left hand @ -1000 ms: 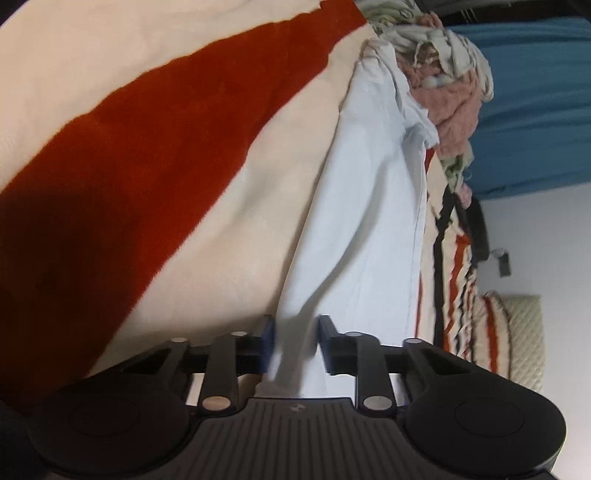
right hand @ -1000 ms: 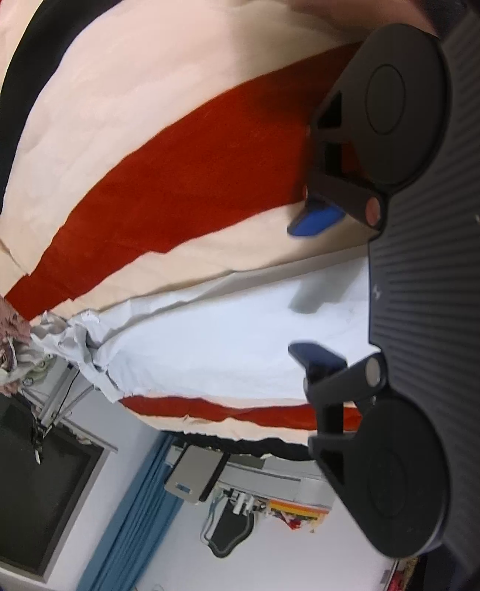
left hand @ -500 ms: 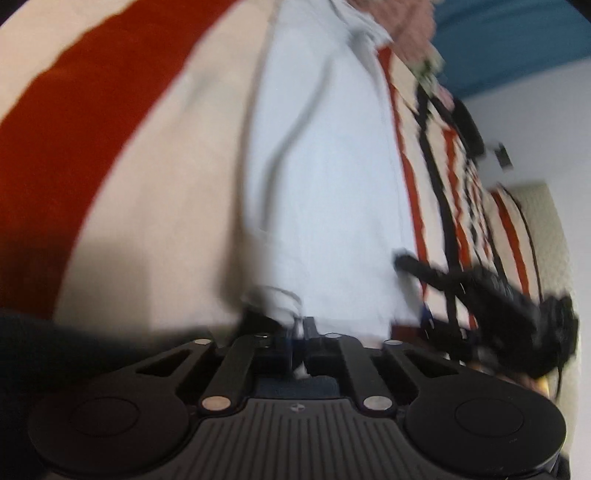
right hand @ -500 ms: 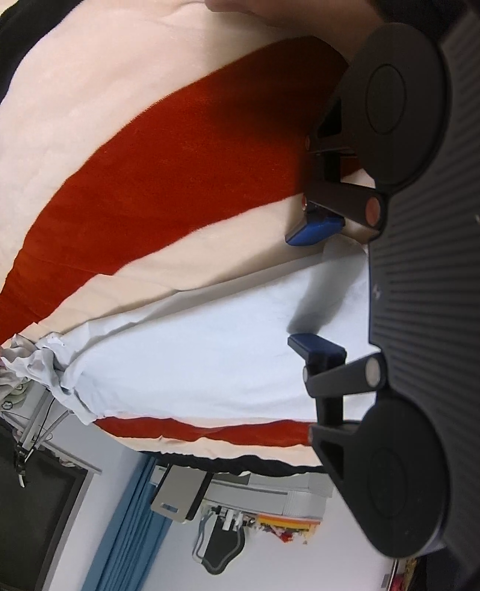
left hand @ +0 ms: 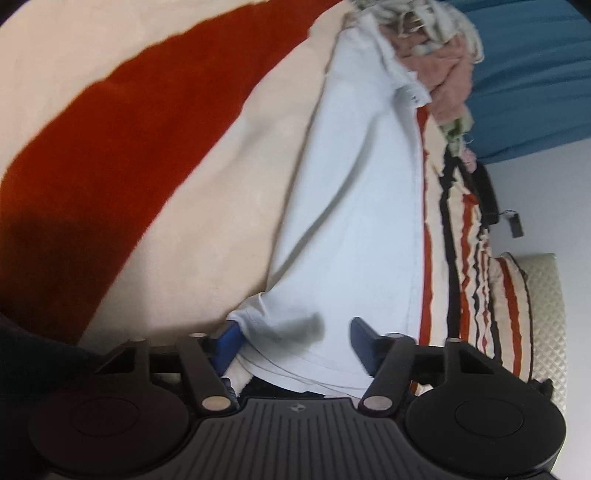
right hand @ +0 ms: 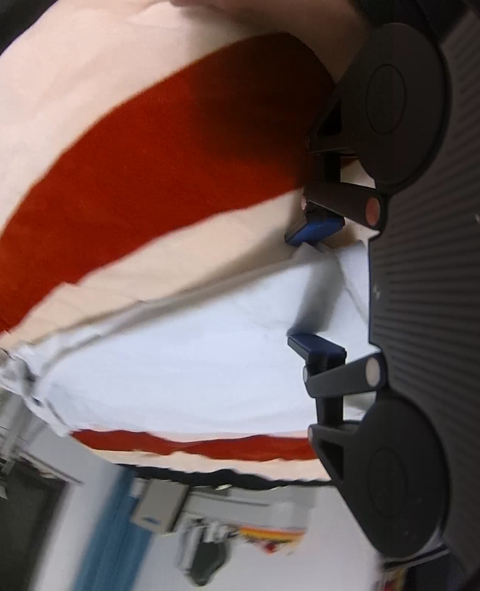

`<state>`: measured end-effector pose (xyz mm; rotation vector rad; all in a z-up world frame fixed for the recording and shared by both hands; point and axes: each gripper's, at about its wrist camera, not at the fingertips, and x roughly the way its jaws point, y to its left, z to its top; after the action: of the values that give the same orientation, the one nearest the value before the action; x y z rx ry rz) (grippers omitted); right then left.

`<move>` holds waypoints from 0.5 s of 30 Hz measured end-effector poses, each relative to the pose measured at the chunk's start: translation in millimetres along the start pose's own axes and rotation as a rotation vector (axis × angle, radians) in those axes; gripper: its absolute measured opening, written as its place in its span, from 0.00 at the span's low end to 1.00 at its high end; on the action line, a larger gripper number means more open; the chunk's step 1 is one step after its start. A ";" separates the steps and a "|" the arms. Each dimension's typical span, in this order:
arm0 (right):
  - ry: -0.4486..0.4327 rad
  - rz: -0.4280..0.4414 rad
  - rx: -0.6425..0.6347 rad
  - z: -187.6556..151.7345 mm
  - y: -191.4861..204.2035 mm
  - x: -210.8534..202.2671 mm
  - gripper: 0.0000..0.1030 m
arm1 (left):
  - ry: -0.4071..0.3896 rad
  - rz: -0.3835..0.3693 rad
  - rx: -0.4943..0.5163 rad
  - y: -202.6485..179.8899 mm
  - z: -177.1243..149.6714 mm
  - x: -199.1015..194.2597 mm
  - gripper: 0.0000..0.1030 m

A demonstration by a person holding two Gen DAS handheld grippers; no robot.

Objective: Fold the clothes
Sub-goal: 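Grasp the hem with both grippers and fold it up toward the collar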

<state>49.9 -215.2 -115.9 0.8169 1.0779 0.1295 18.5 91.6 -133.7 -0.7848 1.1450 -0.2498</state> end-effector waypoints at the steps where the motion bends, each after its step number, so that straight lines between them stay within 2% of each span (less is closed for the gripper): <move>1: 0.004 -0.003 -0.009 -2.4 1.6 -0.8 0.51 | 0.007 0.012 -0.001 -0.7 0.8 0.5 0.33; 2: 0.008 -0.002 -0.012 -5.1 2.5 -2.0 0.32 | 0.014 0.021 -0.011 1.0 0.7 1.6 0.24; 3: 0.008 0.004 -0.013 -8.1 3.5 -3.8 0.21 | 0.019 0.008 -0.019 3.6 0.1 -0.2 0.12; 4: 0.005 0.015 -0.014 -11.5 4.4 -6.1 0.13 | 0.023 -0.011 -0.024 6.2 -0.7 -2.9 0.10; 9: -0.121 0.113 -0.067 -13.9 21.6 -44.5 0.10 | -0.058 -0.154 -0.028 -6.4 4.9 -38.1 0.07; 11: -0.177 0.155 -0.089 -12.0 30.3 -63.2 0.09 | -0.118 -0.238 -0.004 -22.9 11.2 -65.1 0.07; 15: -0.281 0.275 -0.139 4.0 60.3 -115.8 0.09 | -0.213 -0.360 0.038 -69.1 15.9 -117.0 0.06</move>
<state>12.9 -229.1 8.5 0.8262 0.6815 0.3084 -2.4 114.0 -0.4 -0.9582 0.7921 -0.4742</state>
